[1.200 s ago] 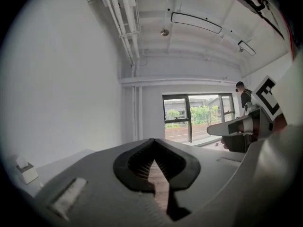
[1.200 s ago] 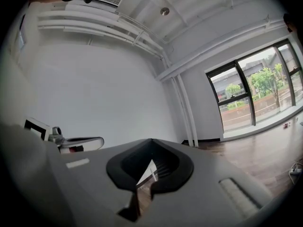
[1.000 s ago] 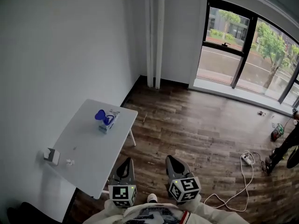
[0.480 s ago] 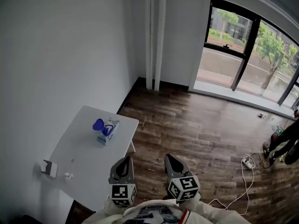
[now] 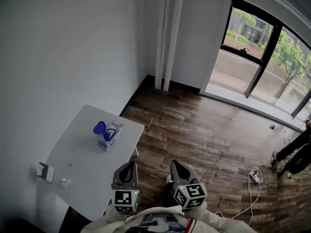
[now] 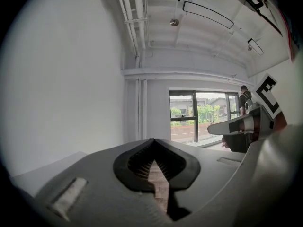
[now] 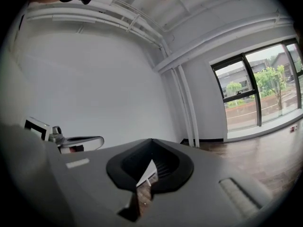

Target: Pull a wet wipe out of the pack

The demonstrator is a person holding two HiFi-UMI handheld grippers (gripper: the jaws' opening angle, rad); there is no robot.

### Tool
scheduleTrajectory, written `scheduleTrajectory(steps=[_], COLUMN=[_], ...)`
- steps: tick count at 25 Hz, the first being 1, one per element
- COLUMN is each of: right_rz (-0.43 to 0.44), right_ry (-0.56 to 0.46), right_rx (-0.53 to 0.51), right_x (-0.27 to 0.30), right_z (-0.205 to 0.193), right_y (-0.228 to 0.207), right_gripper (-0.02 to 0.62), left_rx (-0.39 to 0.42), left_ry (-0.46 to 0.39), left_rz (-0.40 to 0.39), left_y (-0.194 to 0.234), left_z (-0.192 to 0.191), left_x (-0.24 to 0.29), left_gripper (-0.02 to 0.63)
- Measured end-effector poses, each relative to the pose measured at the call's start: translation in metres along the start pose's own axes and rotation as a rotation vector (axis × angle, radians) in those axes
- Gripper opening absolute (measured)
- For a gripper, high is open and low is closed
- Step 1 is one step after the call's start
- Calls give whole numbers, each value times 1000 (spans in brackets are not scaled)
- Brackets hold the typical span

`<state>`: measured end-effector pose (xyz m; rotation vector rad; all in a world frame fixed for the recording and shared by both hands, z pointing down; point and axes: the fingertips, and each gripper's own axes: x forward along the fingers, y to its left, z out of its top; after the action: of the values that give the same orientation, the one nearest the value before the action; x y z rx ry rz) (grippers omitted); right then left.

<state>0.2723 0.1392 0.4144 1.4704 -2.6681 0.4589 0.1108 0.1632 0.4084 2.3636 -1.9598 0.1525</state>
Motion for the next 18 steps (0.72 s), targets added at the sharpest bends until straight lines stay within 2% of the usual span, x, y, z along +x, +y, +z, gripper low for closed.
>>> scheduleTrajectory(steps=[6,18], right_rz=[41,110], right_ry=[27,63], right_rx=[16,-2], right_x=[52,157], right_z=[3,52], right_y=[-36,-118], right_gripper=[5,5], left_rx=[-6,-1], left_ry=[33,43], left_rz=[48,129], left_y=[8,17], left_z=[-8,16], left_x=[53,179], left_gripper=[5,5])
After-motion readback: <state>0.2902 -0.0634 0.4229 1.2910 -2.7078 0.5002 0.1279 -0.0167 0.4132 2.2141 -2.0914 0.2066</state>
